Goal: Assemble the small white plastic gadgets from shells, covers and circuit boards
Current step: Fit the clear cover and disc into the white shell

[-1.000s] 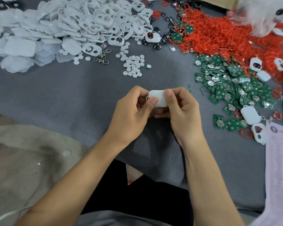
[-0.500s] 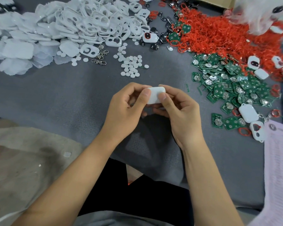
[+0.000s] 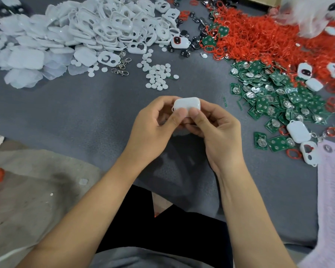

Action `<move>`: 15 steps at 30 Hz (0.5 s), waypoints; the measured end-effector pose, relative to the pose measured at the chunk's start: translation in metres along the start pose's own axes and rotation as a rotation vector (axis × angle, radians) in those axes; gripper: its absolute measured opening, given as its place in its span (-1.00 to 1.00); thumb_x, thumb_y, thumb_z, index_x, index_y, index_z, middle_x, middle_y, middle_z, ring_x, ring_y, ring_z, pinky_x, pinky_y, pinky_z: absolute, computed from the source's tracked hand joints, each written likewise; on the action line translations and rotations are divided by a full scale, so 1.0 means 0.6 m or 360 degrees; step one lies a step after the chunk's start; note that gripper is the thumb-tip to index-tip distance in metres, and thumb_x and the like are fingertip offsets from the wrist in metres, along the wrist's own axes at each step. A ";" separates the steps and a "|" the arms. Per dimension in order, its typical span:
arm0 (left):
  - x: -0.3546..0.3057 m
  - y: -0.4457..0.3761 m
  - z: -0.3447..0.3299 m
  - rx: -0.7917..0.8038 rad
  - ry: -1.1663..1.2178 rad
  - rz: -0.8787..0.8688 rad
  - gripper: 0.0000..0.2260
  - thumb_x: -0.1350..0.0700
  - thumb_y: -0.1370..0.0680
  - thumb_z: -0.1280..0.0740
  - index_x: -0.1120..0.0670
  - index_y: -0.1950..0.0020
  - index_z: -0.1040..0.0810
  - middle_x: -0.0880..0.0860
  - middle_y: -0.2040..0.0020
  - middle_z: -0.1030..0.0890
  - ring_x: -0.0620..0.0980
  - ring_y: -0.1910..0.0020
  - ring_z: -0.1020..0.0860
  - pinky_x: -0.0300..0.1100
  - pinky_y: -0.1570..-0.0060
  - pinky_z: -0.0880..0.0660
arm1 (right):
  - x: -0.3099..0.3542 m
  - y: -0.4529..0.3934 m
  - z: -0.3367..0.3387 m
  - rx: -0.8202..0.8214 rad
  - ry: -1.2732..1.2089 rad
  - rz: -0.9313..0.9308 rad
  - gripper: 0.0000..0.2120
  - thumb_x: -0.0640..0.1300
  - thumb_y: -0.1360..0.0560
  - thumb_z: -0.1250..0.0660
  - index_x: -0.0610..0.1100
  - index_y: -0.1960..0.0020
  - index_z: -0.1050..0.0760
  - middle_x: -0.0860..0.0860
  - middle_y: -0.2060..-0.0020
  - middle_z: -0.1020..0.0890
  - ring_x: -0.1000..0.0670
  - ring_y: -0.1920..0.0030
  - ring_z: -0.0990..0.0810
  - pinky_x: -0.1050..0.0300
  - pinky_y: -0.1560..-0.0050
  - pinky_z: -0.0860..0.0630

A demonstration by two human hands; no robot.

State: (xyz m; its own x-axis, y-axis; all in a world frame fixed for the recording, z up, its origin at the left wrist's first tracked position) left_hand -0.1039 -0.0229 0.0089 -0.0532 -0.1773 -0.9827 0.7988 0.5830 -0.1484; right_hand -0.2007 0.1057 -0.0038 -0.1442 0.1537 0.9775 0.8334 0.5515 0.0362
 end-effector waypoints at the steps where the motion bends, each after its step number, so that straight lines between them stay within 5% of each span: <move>1: -0.005 0.000 -0.004 0.0034 -0.0043 -0.0042 -0.79 0.10 -0.66 -0.40 0.11 -0.28 -0.61 -0.07 -0.06 -0.72 -0.14 -0.01 -0.70 -0.28 0.02 -0.63 | 0.001 0.000 0.002 -0.0017 -0.0023 0.0006 -0.84 -0.25 -0.57 -0.46 -0.09 -0.13 -0.69 -0.09 0.05 -0.77 -0.02 0.07 -0.75 0.19 0.08 -0.65; 8: -0.002 0.000 -0.001 0.0056 -0.0003 -0.0047 -0.84 0.17 -0.65 -0.41 0.10 -0.23 -0.60 -0.02 0.07 -0.72 -0.12 0.17 -0.69 -0.29 0.17 -0.59 | 0.002 0.002 -0.003 0.0006 0.0036 0.0034 -0.86 -0.27 -0.58 -0.44 -0.14 -0.12 -0.68 -0.12 0.16 -0.76 -0.05 0.21 -0.73 0.06 0.16 -0.69; 12: -0.007 0.004 -0.006 0.0075 0.0108 -0.0066 -0.82 0.20 -0.65 -0.41 0.10 -0.25 -0.60 0.01 0.02 -0.74 -0.07 0.09 -0.72 -0.25 0.13 -0.63 | 0.004 0.006 0.003 -0.0010 0.0032 0.0057 -0.90 -0.27 -0.58 -0.43 -0.16 -0.08 -0.64 -0.06 0.18 -0.75 0.01 0.21 -0.73 0.19 0.19 -0.65; 15: -0.009 0.006 -0.010 0.0045 0.0011 -0.0110 -0.79 0.25 -0.65 -0.38 0.05 -0.25 -0.61 -0.02 -0.05 -0.73 0.01 0.01 -0.71 -0.11 0.04 -0.66 | 0.007 0.007 0.004 -0.0032 0.0130 0.0061 -0.85 -0.09 -0.65 -0.36 -0.14 -0.08 -0.66 -0.09 0.20 -0.73 -0.06 0.24 -0.72 0.16 0.37 -0.61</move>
State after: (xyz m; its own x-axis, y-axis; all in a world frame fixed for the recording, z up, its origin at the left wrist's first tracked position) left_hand -0.1044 -0.0155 0.0130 -0.1129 -0.2110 -0.9709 0.8098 0.5466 -0.2130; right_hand -0.1992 0.1104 -0.0002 -0.0685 0.1064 0.9920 0.8482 0.5296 0.0018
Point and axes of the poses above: each hand's wrist, its own y-axis away from the middle knuckle, its own z-axis out of the back of the hand, x = y × z, the point moved 9 cm from there along -y, towards the middle knuckle
